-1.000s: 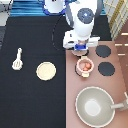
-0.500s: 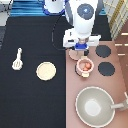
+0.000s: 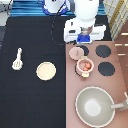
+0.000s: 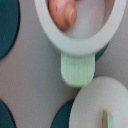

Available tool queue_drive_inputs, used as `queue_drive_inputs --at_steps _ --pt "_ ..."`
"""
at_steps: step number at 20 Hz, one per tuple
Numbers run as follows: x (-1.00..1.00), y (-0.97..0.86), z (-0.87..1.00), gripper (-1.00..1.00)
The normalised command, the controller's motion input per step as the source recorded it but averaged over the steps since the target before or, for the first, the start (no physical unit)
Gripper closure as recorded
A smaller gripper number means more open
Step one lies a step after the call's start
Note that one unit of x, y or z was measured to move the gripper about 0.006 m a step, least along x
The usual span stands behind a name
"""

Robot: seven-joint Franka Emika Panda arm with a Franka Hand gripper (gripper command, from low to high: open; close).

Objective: Take the lid off the pot, put the pot on the plate, and use the tool to push the pot to the front of the table.

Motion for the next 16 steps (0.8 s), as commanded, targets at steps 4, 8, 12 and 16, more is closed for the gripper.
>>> queue_drive_inputs --at_steps 4,8,12,16 --pt "0.88 0.00 0.51 -1.00" --pt "0.88 0.00 0.45 -1.00" --pt "0.91 -0.09 0.16 -1.00" --pt "0.87 -0.24 -0.01 -1.00"
